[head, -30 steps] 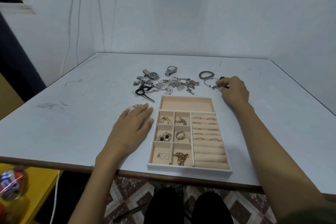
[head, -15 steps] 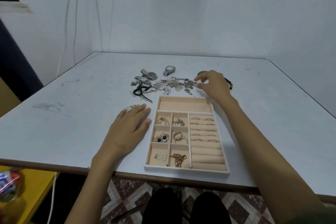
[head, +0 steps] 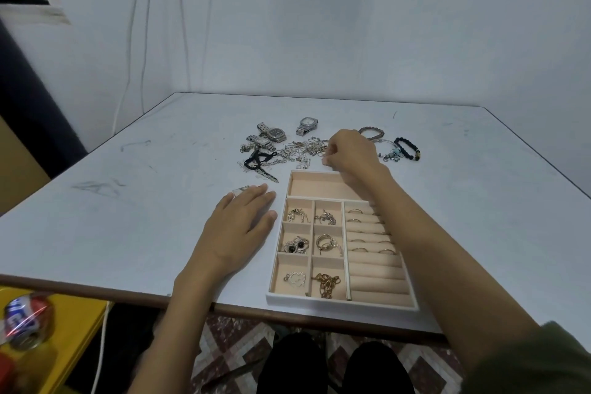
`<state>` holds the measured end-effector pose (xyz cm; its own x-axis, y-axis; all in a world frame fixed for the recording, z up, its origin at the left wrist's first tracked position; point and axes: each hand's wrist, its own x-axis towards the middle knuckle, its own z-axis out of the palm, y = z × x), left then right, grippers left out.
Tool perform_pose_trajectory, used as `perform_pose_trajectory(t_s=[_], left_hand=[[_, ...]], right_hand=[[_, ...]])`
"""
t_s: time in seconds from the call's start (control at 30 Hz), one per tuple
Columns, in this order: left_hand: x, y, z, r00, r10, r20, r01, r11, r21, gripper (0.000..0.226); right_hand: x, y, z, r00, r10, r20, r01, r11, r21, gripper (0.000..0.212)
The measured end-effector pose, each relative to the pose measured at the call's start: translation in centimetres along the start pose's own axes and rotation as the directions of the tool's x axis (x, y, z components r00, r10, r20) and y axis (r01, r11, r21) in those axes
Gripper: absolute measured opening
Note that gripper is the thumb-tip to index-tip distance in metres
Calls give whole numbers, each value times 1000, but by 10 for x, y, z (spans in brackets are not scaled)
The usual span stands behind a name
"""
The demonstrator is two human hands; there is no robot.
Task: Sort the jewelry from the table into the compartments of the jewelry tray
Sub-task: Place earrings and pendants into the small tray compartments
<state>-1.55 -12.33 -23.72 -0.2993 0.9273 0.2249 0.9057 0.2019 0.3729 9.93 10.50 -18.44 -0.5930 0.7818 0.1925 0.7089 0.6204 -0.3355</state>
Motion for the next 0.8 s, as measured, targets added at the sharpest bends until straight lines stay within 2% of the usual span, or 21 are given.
perform_pose_trajectory(t_s=[0.13,0.23,0.3,0.37,0.47,0.53,0.63,0.7,0.8], left_hand=[[0,-1,1,1000,0,-2,0,1000,6,70],[1,-1,0,1000,-14,-14,14,999,-35,68],[4,0,-4,999,-28,-23,25,995,-92,61],[7,2,-8,997,-52,-49,43,985,-164,55],[17,9,-17,970,-215,-110,164,920,-356,42],[33,14,-24,963,-243,-120,173,891,-419,36],[65,22,-28,966,-216,-140,152,917,-368,22],[86,31,-29,971,-201,-133,157,946,-282,20],[112,43,-27,981,-190,-49,183,975,-129,19]], right_hand=[[-3,4,-3,1000,-15,24,15,999,31,8],[-4,10,-3,999,-16,35,12,994,108,23],[-6,14,-2,999,4,42,-13,978,207,28],[-9,18,-3,999,10,46,-24,953,301,24],[-17,24,-4,999,28,27,-36,930,365,19],[-23,27,-3,999,51,-12,-42,916,399,21],[-30,26,-3,997,54,-49,-26,893,449,21],[-34,25,-5,997,52,-61,-14,859,512,21],[-37,24,-13,995,64,-77,-2,782,623,21]])
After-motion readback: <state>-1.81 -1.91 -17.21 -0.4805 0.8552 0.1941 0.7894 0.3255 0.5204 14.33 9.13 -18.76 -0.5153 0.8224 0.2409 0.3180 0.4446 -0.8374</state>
